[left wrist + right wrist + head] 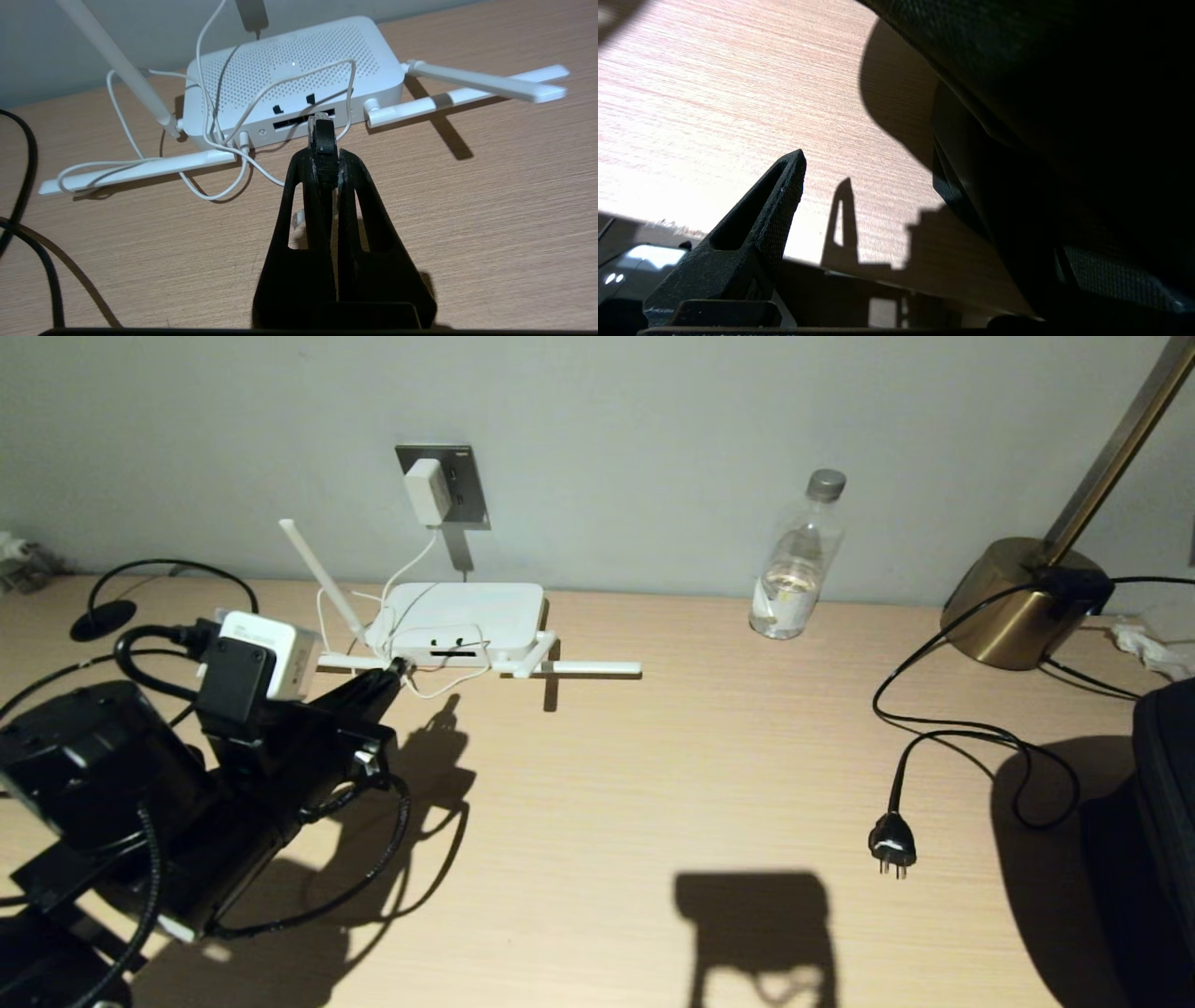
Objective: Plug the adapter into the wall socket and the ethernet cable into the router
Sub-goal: Align cable and router interface
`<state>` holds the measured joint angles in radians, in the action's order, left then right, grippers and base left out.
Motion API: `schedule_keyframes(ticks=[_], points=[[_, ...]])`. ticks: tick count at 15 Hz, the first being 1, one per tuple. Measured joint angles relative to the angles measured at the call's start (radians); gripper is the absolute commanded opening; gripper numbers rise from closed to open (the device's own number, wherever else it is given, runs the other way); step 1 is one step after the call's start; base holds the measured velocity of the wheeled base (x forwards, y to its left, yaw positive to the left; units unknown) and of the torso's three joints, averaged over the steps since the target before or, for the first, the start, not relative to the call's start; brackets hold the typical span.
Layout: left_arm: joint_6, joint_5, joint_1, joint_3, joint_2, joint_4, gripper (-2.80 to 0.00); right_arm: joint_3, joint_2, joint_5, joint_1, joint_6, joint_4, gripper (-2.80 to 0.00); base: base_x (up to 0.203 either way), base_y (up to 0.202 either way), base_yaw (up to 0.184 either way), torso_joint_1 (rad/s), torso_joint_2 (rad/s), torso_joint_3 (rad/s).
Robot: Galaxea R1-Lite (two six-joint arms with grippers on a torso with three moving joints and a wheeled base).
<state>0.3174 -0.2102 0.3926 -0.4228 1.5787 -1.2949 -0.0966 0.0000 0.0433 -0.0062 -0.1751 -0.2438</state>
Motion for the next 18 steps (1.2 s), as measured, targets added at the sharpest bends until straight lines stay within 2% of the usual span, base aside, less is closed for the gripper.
schedule_keyframes(ticks=[14,16,18], points=[[0.008,0.001,0.000,0.007,0.007,0.000,-2.80,0.000,0.000,0.000,0.000,0.000,0.000,0.00,0.000,0.000,0.000,0.002,0.00,0.202],[0.008,0.001,0.000,0.008,0.007,0.000,-2.80,0.001,0.000,-0.001,0.000,0.033,0.000,0.00,0.000,0.000,0.000,0.003,-0.01,0.201],[0.014,0.001,0.002,0.011,0.007,0.000,-2.80,0.014,0.000,-0.002,0.000,0.026,0.030,0.00,0.000,0.000,0.000,0.002,0.00,0.204]])
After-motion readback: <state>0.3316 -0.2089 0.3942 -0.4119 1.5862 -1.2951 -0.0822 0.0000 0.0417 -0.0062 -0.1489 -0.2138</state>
